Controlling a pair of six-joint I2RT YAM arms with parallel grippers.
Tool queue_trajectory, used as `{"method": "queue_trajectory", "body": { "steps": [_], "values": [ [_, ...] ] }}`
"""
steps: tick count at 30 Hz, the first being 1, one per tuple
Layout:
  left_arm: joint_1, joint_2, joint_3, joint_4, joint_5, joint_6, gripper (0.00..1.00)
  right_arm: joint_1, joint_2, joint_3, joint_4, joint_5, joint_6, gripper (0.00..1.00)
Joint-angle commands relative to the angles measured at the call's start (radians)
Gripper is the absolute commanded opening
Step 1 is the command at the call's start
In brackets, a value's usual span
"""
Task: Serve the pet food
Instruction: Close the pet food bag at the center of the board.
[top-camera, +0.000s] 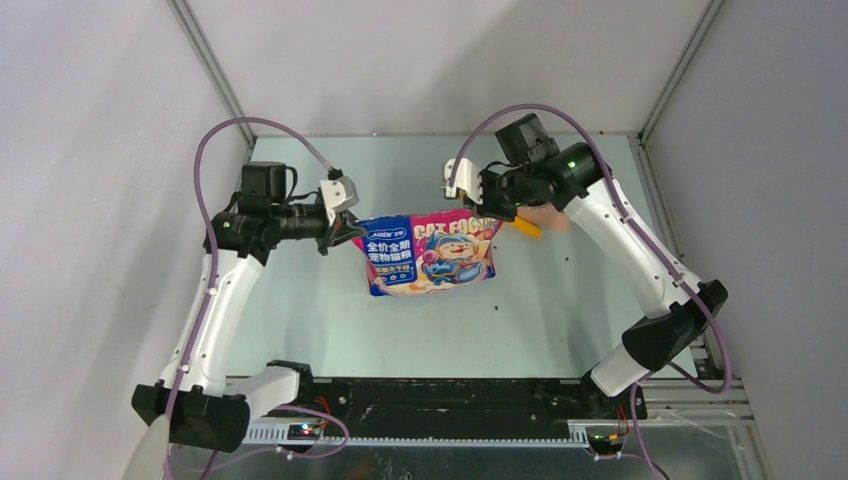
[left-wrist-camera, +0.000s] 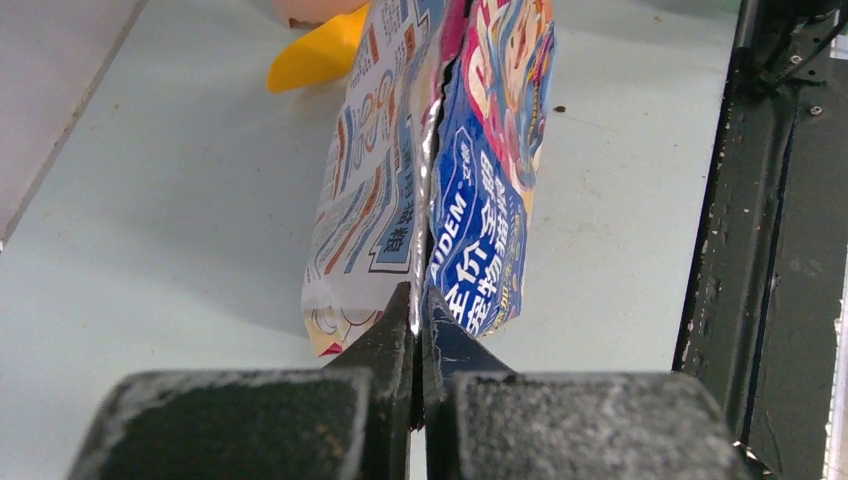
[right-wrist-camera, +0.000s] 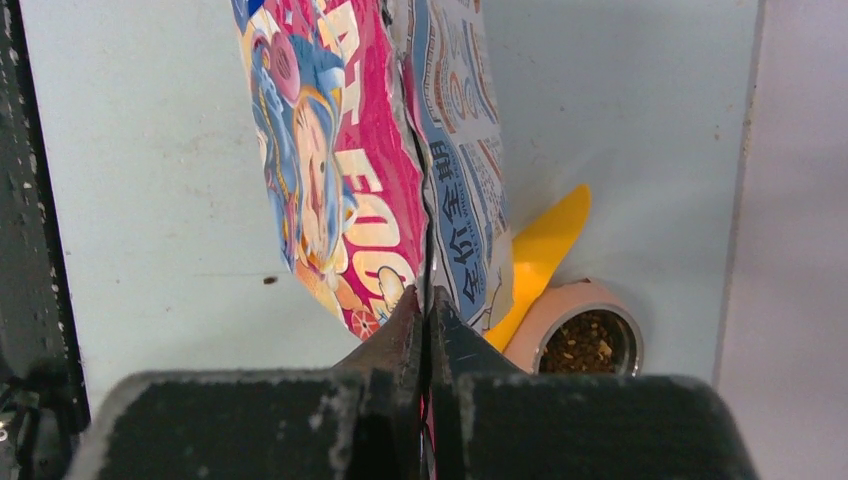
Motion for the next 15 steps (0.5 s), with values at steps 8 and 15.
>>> {"method": "queue_trajectory", "body": {
  "steps": [8, 15],
  "values": [
    [0.012, -0.016, 0.173, 0.072, -0.004, -0.158, 0.00, 0.080, 0.043, 0.263, -0.214, 0.254, -0.061, 0.00],
    [-0.034, -0.016, 0.182, 0.029, 0.007, -0.154, 0.00, 0.084, 0.045, 0.243, -0.145, 0.027, 0.002, 0.41]
  ]
}}
